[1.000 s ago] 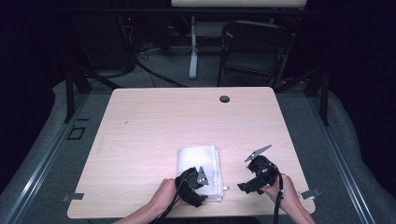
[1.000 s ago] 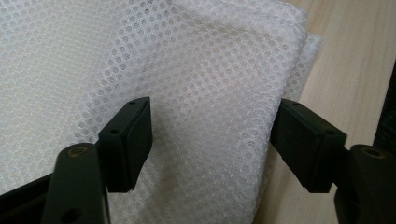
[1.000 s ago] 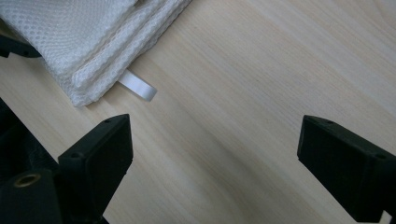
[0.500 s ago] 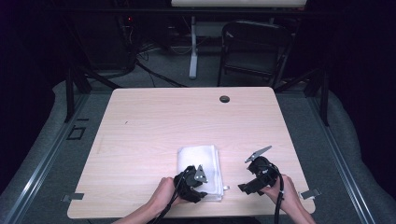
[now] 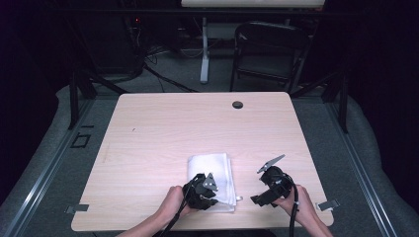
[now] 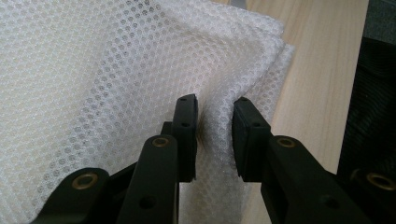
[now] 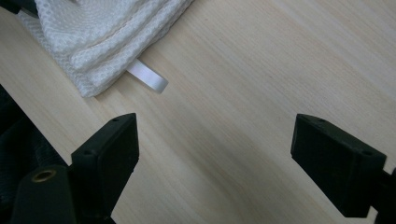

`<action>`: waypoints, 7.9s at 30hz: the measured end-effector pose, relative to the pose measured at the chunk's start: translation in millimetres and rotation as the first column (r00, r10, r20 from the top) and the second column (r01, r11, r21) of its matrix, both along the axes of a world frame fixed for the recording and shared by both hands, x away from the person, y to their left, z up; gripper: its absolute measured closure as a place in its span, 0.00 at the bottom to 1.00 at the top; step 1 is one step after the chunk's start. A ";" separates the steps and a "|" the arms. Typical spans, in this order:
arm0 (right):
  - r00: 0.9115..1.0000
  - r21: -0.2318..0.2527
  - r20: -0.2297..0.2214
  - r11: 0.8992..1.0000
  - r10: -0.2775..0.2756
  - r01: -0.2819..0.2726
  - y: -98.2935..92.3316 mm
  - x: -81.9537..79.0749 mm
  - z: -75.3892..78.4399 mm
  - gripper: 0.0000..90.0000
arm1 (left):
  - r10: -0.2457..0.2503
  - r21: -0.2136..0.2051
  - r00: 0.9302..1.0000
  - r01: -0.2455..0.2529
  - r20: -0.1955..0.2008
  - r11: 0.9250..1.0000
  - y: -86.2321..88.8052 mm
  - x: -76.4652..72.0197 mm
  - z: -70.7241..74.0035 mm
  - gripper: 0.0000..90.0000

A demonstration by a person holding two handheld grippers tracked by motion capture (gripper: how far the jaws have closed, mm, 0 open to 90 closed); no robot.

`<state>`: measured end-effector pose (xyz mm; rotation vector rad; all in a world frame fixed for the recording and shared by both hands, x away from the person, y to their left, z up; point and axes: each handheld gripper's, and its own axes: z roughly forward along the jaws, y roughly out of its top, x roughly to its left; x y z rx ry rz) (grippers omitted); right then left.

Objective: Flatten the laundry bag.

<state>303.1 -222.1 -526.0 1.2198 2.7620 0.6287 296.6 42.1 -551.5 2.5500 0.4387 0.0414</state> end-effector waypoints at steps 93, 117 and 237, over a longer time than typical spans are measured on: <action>0.978 0.025 -0.004 0.978 0.207 -0.207 83.1 -2.9 -22.4 1.00 | 0.013 -0.097 1.000 -0.013 0.007 0.995 10.6 -0.9 17.4 0.95; 0.975 0.017 0.025 0.975 0.222 -0.222 82.2 -4.9 -28.7 1.00 | 0.058 -0.122 0.997 -0.051 0.054 0.991 24.2 -6.0 28.0 0.95; 0.982 -0.057 0.018 0.980 0.190 -0.188 51.1 18.4 -25.2 1.00 | 0.386 -0.034 0.915 -0.392 -0.119 0.919 116.1 -3.5 11.7 0.97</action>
